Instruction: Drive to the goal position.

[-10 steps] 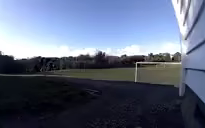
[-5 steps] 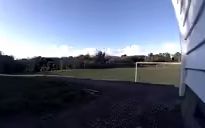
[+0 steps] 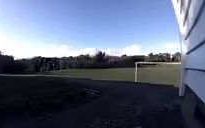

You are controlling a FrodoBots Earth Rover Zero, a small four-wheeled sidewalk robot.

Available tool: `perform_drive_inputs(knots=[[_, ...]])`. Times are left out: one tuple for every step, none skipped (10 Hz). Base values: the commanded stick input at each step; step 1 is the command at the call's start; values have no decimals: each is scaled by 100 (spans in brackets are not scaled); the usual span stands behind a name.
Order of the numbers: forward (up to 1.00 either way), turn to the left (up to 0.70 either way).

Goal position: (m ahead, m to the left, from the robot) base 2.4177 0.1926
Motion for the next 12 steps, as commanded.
perform_drive_inputs(knots=[[4, 0], [4, 0], [4, 0], [4, 0], [4, 0], [4, 0], [4, 0], [4, 0], [4, 0], [2, 0], [4, 0], [4, 0]])
